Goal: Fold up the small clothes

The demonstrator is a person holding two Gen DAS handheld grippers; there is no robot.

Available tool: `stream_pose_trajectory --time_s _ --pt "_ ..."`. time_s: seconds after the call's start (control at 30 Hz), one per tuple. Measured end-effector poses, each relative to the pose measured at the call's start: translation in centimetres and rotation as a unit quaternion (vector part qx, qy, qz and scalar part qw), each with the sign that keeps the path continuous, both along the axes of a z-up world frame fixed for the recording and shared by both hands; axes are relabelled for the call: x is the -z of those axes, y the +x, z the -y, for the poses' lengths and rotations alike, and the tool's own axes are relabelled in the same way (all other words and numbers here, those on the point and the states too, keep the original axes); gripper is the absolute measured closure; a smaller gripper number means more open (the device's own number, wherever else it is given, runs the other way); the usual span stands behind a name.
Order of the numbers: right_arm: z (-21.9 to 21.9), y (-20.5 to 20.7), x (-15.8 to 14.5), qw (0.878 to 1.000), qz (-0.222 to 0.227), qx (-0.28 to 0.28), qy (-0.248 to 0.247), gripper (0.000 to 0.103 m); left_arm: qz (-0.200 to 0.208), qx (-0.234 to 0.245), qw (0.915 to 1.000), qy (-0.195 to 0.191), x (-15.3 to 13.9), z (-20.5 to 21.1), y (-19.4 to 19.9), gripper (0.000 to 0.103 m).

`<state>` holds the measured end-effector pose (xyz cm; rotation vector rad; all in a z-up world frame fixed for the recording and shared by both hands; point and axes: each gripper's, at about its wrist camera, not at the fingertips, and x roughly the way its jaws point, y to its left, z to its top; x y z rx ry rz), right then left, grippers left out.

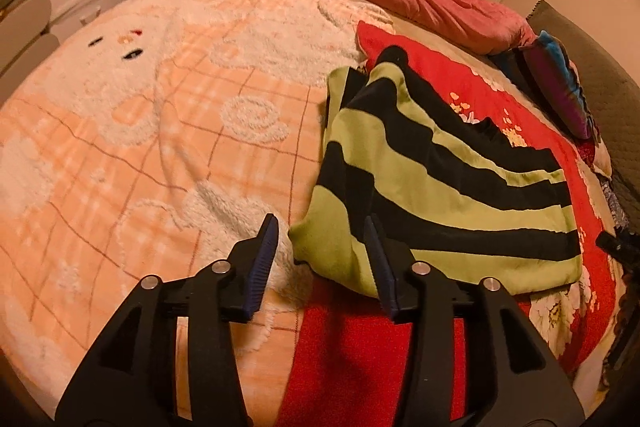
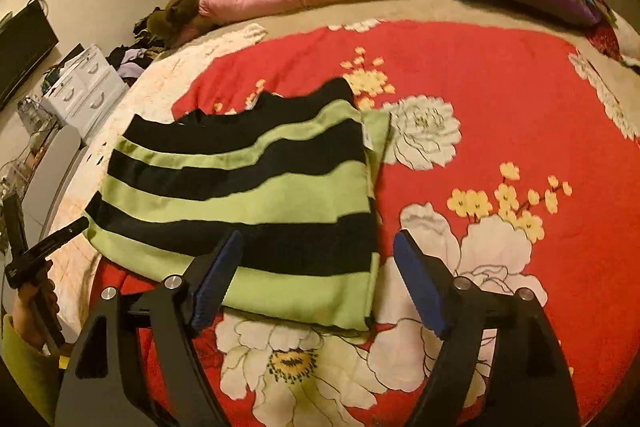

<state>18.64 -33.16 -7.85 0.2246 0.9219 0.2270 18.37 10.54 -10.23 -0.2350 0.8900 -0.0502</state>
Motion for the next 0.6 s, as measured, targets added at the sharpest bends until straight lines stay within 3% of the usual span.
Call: stream_pose_trajectory --time_s 0.17,0.23,0.6 --pt "-1.2 0.0 -0.9 1.0 0.019 -0.005 -0.01 0.022 0.014 0.003 0.9998 0.014 -0.8 0.0 -0.1 0.04" --pt "-1.9 -0.1 -1.1 1.0 0.027 -0.006 -0.012 0.011 0.019 0.006 0.9996 0.021 -0.9 0.1 -0.1 0.034" --pt "-8.6 -0.6 -1.7 0.993 0.07 -0.075 -0.059 0.007 0.029 -0.014 0.9979 0.057 -1.2 -0.3 0.4 0.01"
